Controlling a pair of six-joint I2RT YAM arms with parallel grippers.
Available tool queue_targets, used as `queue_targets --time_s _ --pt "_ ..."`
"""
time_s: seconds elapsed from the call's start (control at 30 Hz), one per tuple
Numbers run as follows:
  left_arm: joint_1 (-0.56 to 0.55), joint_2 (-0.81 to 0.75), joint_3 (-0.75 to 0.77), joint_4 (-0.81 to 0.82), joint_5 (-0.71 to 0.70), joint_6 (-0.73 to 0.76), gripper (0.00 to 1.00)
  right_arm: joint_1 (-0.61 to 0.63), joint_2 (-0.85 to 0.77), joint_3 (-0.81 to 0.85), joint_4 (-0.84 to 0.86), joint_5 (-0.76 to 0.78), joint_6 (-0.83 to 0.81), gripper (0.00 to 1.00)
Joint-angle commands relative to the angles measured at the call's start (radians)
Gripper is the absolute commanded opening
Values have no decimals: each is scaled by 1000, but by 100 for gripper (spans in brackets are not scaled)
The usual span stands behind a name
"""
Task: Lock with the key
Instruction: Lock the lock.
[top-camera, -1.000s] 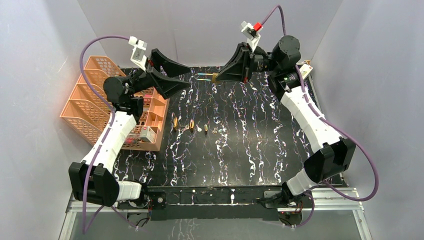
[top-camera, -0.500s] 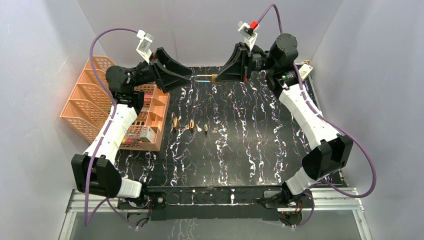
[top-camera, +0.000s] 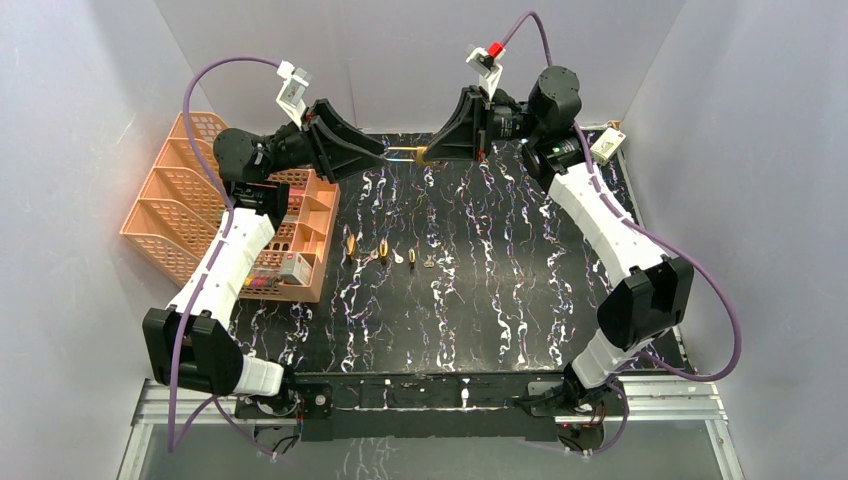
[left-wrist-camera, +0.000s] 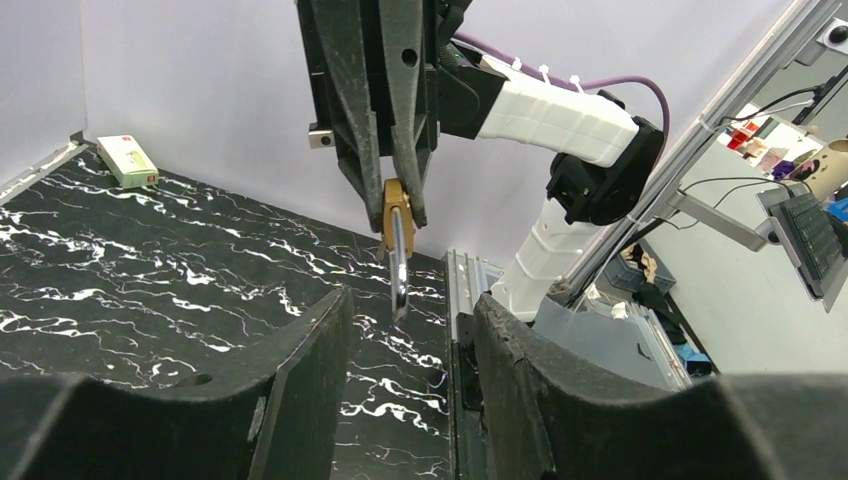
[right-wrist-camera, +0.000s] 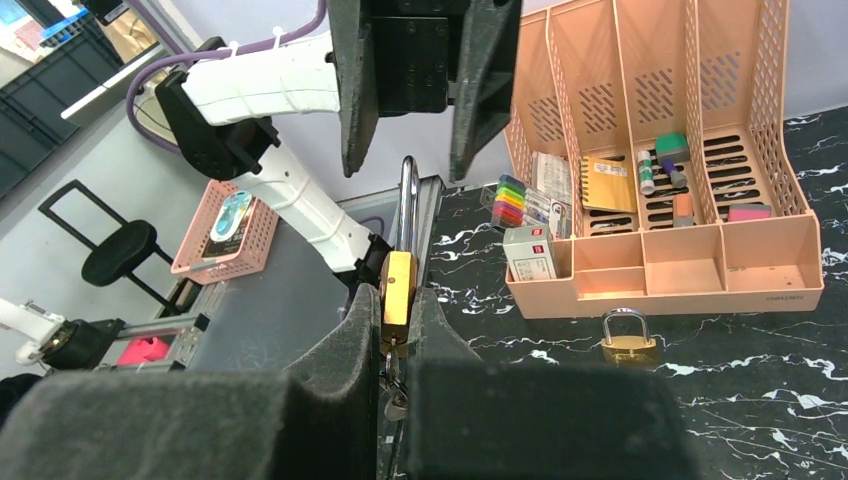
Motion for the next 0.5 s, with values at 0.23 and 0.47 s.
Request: queue_targets --time_s 0.23,0.47 --pt "1 -17 21 19 23 14 24 7 13 70 22 37 0 0" --pt "1 -16 3 19 19 23 0 12 27 89 9 39 2 0"
